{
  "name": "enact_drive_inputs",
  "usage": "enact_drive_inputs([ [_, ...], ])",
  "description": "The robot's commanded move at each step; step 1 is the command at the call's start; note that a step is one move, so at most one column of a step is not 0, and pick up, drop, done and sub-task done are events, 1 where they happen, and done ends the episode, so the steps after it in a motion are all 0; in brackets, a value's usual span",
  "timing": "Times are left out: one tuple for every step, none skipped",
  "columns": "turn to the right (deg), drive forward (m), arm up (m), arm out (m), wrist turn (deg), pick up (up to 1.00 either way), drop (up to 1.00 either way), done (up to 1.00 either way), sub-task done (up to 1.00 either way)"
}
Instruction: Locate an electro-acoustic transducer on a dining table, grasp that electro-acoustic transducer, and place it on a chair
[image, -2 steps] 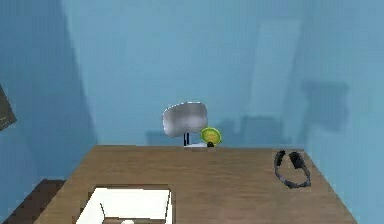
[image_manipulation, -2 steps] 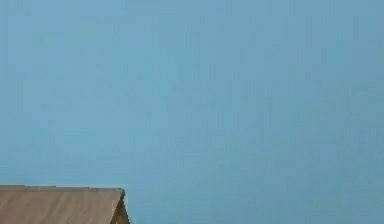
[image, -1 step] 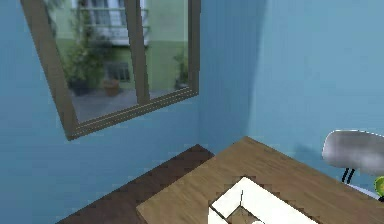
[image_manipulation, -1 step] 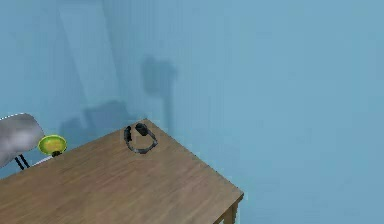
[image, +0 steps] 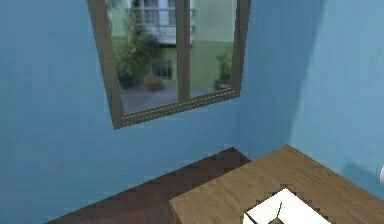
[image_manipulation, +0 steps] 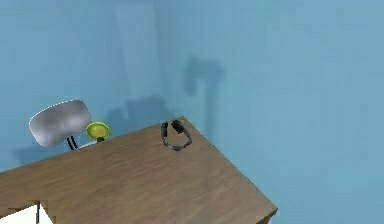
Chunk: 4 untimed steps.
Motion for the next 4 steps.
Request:
enact_drive_inputs([
  [0.0,0.00,0.50,0.00,0.0,0.00,0.00,0.00,0.00],
  [0.0,0.00,0.32,0.00,0.0,0.00,0.00,0.00,0.00],
  [0.0,0.00,0.00,0.50,0.0,0.00,0.00,0.00,0.00],
  [0.0,0.00,0.00,0.00,45.0,0.00,0.00,0.00,0.00],
])
